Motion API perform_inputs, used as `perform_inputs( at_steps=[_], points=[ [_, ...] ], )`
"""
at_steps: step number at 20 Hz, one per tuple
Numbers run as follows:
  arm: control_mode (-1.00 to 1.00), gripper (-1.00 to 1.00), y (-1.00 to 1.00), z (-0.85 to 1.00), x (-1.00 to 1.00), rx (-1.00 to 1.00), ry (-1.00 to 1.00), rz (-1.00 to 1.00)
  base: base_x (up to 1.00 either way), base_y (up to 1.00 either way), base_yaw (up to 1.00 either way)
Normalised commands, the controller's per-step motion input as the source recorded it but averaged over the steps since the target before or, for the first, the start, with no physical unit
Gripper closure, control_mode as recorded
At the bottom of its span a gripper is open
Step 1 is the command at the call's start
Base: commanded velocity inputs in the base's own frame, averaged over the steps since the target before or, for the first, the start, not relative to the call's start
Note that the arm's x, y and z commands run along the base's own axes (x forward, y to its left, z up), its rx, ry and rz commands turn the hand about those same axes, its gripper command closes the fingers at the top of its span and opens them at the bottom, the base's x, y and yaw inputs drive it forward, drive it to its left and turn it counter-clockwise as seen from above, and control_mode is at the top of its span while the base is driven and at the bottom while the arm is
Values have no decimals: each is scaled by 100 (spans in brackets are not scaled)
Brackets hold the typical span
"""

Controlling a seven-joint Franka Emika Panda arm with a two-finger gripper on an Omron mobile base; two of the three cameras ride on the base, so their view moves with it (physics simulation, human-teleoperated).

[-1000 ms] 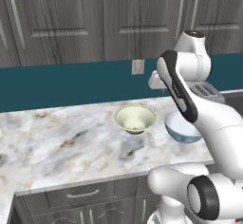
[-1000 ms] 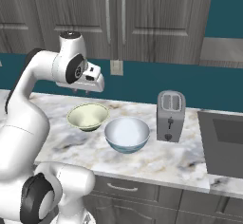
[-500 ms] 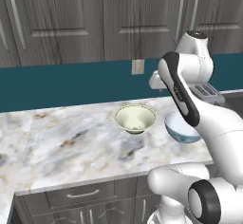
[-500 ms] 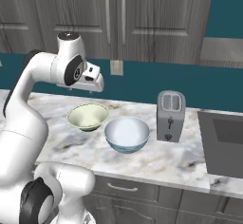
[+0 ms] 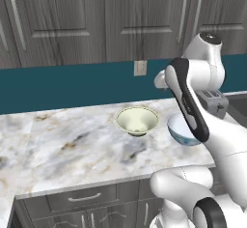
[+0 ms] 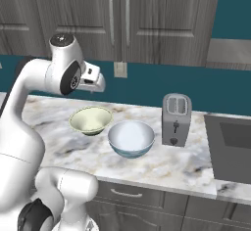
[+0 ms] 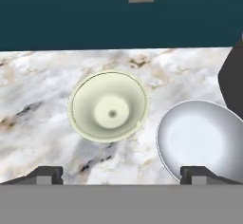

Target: Open the cabinet. Pick the bowls from the counter and place them in the cabinet. Then close the cabinet.

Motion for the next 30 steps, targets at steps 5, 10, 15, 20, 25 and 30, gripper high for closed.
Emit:
perform_inputs(
  at_steps=[5,10,15,20,25,30],
  points=[
    [-100,-100,-5,37,-2,0,-21,1,0,0,0],
    [-100,-100,-21,38,-3,-1,-21,0,0,0,0],
    [-100,-100,-38,37,-1,-3,-20,0,0,0,0],
    [-100,-100,-39,36,0,-3,-21,0,0,0,0],
    [-100,-100,-39,36,0,-3,-25,0,0,0,0],
    [-100,-100,-32,34,0,-2,-25,0,0,0,0]
  ],
)
